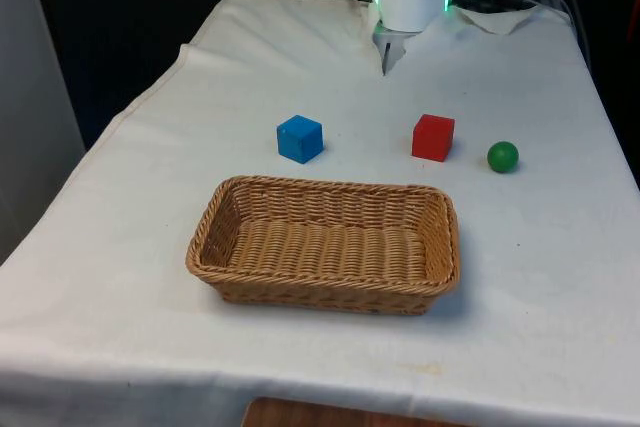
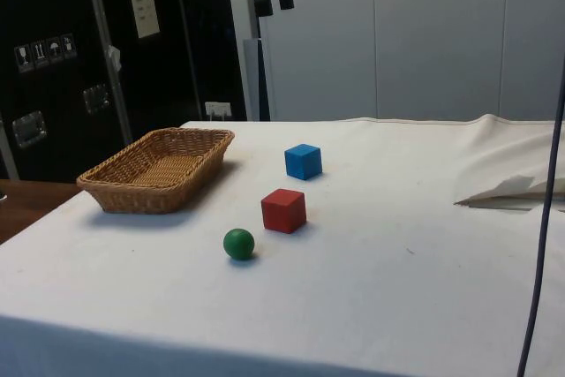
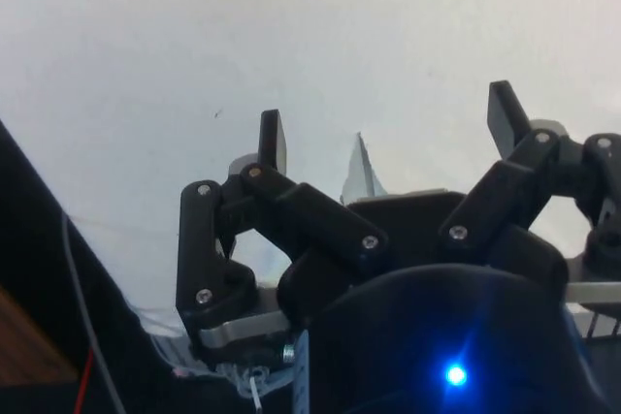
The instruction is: Place all non-red objects into the basket.
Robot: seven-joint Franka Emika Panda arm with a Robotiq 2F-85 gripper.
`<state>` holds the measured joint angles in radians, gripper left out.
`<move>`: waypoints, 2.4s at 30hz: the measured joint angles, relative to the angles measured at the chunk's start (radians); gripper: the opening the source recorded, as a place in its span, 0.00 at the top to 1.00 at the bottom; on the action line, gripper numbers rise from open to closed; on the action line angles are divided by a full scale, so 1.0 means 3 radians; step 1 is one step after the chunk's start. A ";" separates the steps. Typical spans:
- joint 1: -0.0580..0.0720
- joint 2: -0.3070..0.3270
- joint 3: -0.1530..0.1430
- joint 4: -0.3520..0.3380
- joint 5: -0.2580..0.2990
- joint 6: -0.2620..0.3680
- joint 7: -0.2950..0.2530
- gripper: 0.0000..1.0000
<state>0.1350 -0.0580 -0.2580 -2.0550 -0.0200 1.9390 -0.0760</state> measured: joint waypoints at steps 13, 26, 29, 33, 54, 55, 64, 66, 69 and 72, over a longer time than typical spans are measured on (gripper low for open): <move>0.0000 0.0010 -0.0003 -0.0173 -0.0100 0.0337 0.0250 0.00; 0.0000 0.0020 -0.0007 -0.0297 -0.0147 0.0587 0.0480 0.00; 0.0000 0.0023 -0.0010 -0.0367 -0.0147 0.0687 0.0517 0.00; 0.0000 0.0020 -0.0017 -0.0480 -0.0147 0.0847 0.0560 0.00; -0.0003 0.0087 -0.0170 -0.0973 -0.0080 0.1560 0.0557 0.00; -0.0003 0.0103 -0.0180 -0.0990 -0.0077 0.1600 0.0553 0.00; -0.0010 0.0333 -0.0300 -0.1030 0.0083 0.1857 0.0407 0.00; -0.0010 0.0383 -0.0327 -0.1030 0.0120 0.1890 0.0363 0.00; -0.0013 0.0450 -0.0367 -0.1030 0.0153 0.1933 0.0317 0.00; -0.0013 0.0490 -0.0390 -0.1027 0.0187 0.1957 0.0283 0.00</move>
<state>0.1310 0.0890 -0.3750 -2.3630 0.0360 2.5260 0.0090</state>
